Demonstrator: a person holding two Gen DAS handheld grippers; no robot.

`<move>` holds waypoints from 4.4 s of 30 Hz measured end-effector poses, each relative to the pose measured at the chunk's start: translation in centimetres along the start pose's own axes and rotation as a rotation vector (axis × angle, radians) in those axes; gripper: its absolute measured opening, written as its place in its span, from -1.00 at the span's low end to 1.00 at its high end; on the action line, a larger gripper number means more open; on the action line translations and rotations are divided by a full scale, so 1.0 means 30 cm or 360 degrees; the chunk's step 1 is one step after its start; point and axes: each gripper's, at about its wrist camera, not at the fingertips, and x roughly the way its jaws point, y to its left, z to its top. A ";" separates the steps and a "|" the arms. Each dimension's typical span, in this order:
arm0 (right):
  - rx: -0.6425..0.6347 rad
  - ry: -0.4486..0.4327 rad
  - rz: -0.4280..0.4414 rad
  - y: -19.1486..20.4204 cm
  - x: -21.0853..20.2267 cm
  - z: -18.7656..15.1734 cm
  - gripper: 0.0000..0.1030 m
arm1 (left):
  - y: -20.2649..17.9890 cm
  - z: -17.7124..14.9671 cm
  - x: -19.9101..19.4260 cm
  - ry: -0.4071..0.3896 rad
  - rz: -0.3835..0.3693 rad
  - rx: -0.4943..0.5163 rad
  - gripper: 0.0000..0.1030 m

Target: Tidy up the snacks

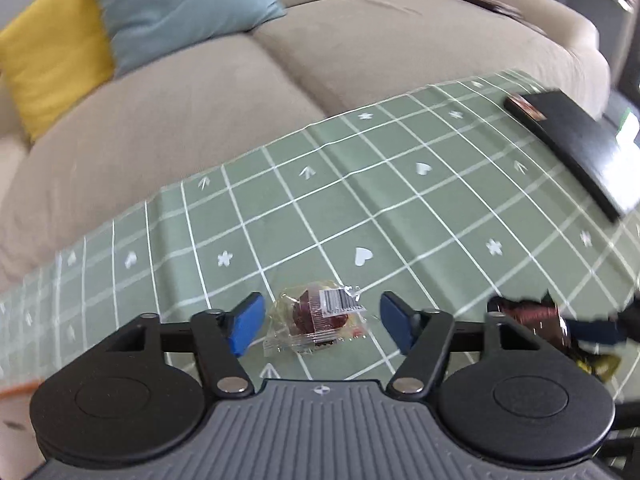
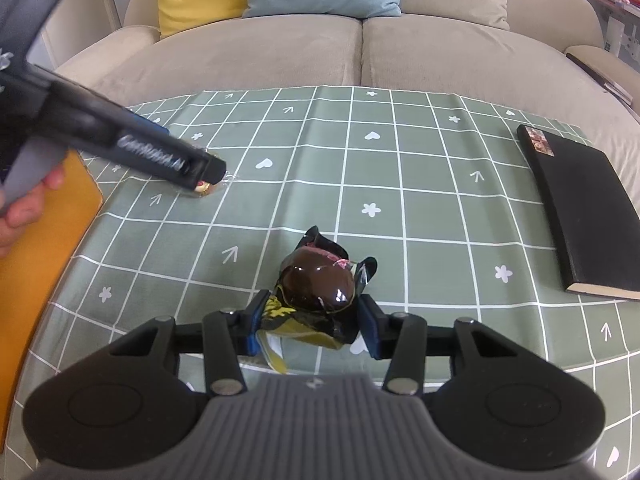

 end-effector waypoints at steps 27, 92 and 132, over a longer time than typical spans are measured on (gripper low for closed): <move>0.0052 -0.0123 -0.0024 0.065 -0.209 -0.030 -0.28 | 0.004 -0.124 -0.371 -0.0244 -0.0219 -0.0373 0.10; -0.1071 -0.0211 0.0139 0.941 -0.301 0.133 0.47 | 0.451 -0.443 -0.622 -0.0318 0.0440 -0.0234 0.71; -0.0093 -0.0666 -0.0065 0.497 -0.840 -0.317 0.93 | -0.015 -0.682 -0.987 -0.0620 0.0381 -0.0397 0.82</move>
